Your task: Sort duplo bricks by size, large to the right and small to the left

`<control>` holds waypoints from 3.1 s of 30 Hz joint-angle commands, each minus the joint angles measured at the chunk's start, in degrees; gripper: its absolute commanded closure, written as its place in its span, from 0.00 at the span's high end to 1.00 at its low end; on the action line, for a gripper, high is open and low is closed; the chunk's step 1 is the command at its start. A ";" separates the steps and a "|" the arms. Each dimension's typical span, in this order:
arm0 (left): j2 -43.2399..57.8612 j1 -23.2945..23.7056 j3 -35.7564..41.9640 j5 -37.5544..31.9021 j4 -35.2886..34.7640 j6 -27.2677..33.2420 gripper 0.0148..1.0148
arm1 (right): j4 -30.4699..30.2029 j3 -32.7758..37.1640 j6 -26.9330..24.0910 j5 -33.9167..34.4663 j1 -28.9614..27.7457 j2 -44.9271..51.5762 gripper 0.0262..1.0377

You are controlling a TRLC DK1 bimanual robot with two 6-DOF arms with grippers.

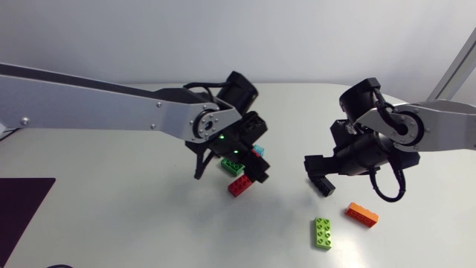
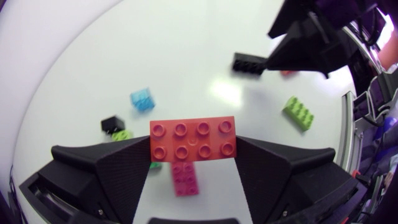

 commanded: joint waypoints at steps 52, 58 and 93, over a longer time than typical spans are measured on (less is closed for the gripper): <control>10.84 3.69 4.15 1.36 -9.38 1.29 0.88 | -0.38 -4.34 -1.65 -1.85 -4.90 -4.16 0.96; 12.16 3.78 6.79 0.57 -15.62 2.78 0.83 | -0.29 -5.39 -1.04 -2.90 -4.99 -5.83 0.96; 10.23 2.55 14.35 3.03 -20.37 2.70 0.98 | 1.47 -8.20 -3.41 -7.91 -9.64 -10.22 0.96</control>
